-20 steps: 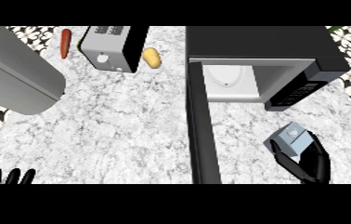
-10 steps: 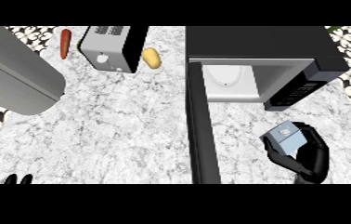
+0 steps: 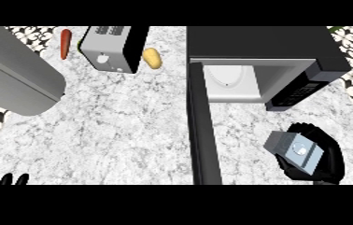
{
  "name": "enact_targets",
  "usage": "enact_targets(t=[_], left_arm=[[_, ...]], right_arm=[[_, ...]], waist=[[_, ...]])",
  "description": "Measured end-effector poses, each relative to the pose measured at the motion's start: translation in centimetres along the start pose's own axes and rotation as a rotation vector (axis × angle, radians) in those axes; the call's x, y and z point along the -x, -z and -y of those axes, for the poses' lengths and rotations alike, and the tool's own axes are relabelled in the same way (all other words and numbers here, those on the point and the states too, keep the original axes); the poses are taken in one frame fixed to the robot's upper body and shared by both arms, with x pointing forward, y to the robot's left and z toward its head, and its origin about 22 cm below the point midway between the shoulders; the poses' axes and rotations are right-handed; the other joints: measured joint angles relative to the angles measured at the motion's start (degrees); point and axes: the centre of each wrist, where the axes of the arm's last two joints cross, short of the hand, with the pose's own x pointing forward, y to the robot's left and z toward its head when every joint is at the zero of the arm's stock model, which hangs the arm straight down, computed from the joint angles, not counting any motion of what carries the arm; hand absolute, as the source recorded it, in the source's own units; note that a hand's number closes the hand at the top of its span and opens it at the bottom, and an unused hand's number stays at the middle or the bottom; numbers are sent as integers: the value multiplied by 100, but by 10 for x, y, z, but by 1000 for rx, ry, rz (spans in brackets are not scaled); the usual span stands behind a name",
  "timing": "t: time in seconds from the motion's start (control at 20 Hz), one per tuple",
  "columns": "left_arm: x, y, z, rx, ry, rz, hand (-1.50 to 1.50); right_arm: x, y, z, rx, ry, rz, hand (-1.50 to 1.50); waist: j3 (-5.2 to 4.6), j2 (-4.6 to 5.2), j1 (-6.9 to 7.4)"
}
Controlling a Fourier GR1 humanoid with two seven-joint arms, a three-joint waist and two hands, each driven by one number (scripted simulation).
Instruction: Pick up the milk, place it into the microwave and close the microwave
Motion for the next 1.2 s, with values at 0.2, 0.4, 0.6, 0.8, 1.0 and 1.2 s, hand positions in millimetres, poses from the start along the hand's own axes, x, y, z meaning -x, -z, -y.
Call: enact_targets(t=[0.2, 0.4, 0.6, 0.8, 1.0, 1.2], left_arm=[[0, -3, -7, -2, -10, -5, -150], [0, -1, -9, -14, -10, -3, -150], [-2, -1, -8, -14, -13, -12, -150], [8, -3, -15, -13, -4, -14, -150], [6, -2, -18, -16, -1, -15, -150], [7, -4, -22, -15, 2, -24, -150]], right_arm=[[-14, 11, -24, -58, 23, 19, 150], [-36, 28, -38, -88, -10, 31, 150], [-42, 56, -48, -101, -75, 30, 150], [-45, 80, -66, -103, -126, 2, 150], [-40, 111, -84, -101, -165, -27, 150], [-25, 140, -93, -105, -176, -44, 150]], waist=[[-3, -6, -13], [-4, -5, -20], [-2, 1, 5], [-2, 2, 18], [0, 10, 47], [2, 19, 79]])
